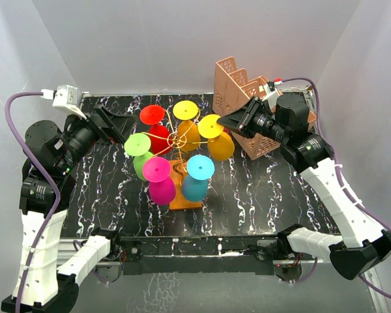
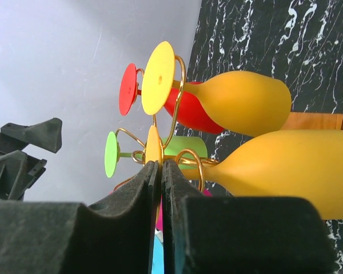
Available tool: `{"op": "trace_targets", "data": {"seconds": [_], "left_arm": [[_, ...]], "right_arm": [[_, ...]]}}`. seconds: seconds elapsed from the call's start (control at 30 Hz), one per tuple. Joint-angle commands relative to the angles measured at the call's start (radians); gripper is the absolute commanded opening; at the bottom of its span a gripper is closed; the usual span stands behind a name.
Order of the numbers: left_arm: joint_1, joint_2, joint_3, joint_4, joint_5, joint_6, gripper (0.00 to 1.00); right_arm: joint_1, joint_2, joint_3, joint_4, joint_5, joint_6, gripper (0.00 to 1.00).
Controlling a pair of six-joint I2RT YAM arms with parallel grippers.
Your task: Take the wine glass off the wine glass rack
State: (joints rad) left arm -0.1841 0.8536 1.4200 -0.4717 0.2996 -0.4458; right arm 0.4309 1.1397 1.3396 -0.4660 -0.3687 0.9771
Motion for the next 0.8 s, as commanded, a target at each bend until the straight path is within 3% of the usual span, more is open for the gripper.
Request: {"op": "trace_targets", "data": {"seconds": [0.0,0.43,0.77], "left_arm": [[0.008,-0.008,0.023,0.025,0.007,-0.001,0.97],[0.007,-0.002,0.023,0.026,0.008,-0.002,0.97],[0.008,-0.001,0.029,0.018,0.006,0.003,0.97]], "right_arm": [[0.002,-0.050,-0.016,0.059,0.004,0.069,0.11],[0.002,-0.079,-0.068,0.097,-0.109,0.030,0.10],[0.003,-0.013,-0.046,0.180,-0.197,0.043,0.10]]}}
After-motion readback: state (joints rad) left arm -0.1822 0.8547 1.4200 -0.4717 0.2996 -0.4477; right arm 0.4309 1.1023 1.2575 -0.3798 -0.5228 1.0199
